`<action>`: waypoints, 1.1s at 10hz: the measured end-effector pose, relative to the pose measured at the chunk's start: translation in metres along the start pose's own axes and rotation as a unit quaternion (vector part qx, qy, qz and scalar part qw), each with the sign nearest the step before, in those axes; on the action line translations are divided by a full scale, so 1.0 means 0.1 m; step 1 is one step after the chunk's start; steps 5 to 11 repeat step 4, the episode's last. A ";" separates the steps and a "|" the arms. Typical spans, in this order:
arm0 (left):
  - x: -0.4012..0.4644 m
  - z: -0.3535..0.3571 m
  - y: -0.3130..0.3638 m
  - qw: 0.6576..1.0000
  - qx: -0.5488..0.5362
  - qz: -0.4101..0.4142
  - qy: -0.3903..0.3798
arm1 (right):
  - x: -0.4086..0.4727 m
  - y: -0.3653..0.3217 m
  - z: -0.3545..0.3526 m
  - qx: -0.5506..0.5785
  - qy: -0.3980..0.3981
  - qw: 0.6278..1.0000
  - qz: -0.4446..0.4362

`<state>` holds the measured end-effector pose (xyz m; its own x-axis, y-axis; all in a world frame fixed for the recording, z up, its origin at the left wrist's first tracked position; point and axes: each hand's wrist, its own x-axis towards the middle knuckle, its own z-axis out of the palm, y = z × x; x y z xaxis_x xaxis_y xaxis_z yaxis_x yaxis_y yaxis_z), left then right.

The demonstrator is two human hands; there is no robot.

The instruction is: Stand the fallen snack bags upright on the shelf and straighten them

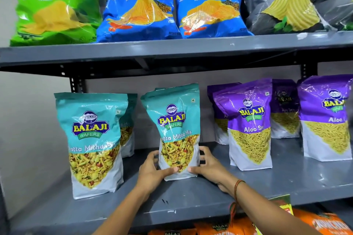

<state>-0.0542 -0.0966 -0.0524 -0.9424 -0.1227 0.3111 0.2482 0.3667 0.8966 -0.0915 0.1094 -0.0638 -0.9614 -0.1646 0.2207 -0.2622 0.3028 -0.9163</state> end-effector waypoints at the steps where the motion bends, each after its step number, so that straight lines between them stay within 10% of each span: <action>1: 0.01 0.02 -0.03 1.000 0.012 0.001 0.014 | 0.04 0.03 -0.02 0.003 -0.008 1.000 0.002; 11: -0.04 0.04 -0.03 1.000 0.014 -0.013 0.009 | 0.01 -0.01 -0.05 0.002 -0.016 1.000 -0.012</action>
